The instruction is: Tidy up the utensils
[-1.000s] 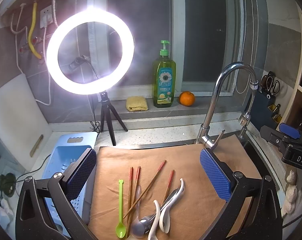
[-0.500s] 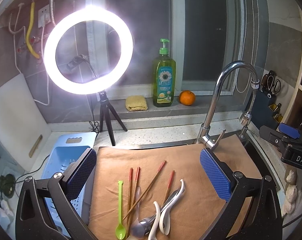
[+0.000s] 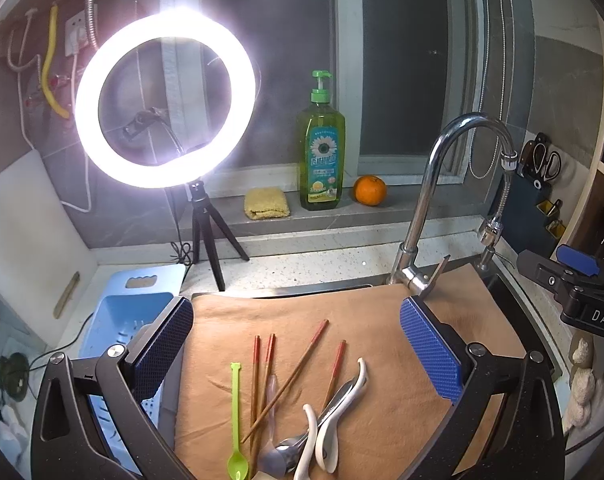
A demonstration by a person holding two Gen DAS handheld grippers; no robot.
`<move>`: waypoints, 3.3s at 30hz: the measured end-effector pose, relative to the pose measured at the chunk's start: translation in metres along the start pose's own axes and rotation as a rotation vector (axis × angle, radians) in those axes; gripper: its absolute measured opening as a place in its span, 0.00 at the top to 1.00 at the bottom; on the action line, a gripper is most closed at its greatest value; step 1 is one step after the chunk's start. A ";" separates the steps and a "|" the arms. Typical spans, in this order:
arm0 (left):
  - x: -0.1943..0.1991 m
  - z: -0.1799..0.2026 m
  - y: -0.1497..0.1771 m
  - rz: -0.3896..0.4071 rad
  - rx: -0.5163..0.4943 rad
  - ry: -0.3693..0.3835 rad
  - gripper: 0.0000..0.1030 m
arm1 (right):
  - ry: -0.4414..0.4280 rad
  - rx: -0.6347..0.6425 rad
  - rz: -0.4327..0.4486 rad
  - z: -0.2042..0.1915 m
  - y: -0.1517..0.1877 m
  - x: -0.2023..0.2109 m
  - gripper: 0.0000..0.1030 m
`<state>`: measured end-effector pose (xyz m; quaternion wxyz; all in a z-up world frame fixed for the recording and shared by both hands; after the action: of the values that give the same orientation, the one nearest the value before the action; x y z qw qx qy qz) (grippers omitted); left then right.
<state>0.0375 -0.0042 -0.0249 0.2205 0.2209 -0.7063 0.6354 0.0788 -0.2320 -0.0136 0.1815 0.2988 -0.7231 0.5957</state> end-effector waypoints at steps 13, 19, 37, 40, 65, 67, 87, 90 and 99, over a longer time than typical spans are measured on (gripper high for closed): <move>-0.002 0.004 -0.001 -0.001 -0.004 0.001 0.00 | -0.003 -0.007 -0.006 0.001 0.000 -0.003 0.00; -0.004 0.007 -0.002 -0.003 -0.005 0.000 0.00 | -0.002 -0.007 -0.010 0.001 0.001 -0.004 0.00; -0.006 -0.001 0.008 -0.035 0.000 0.000 0.00 | -0.026 -0.015 -0.055 -0.001 0.008 -0.015 0.00; -0.006 -0.014 0.015 -0.057 0.014 -0.019 0.00 | -0.047 -0.002 -0.069 -0.004 0.010 -0.018 0.00; 0.019 -0.029 0.155 -0.343 0.076 -0.088 0.02 | -0.421 0.061 -0.480 -0.071 0.069 -0.105 0.09; 0.021 -0.021 0.161 -0.352 0.082 -0.083 0.04 | -0.449 0.053 -0.516 -0.072 0.075 -0.110 0.11; -0.004 -0.012 0.200 -0.389 0.281 0.050 0.60 | -0.545 0.158 -0.853 -0.134 0.137 -0.176 0.64; -0.009 -0.010 0.201 -0.394 0.263 0.049 0.62 | -0.530 0.188 -0.855 -0.139 0.139 -0.179 0.66; -0.021 -0.017 0.210 -0.408 0.268 0.046 0.64 | -0.492 0.213 -0.904 -0.141 0.146 -0.192 0.74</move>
<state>-0.0700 0.0335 -0.2039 0.3290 0.3717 -0.5512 0.6706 0.1157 -0.0370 -0.2109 0.2138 0.7289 -0.4787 0.4403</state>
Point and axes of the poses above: each gripper's, at about its wrist camera, not at the fingertips, and x roughly against the way its jaws point, z to its right, y to its underside, the point moved 2 cm from there along -x, roughly the way its jaws point, and after that the axes turned 6 degrees about -x, right-handed, at the moved point
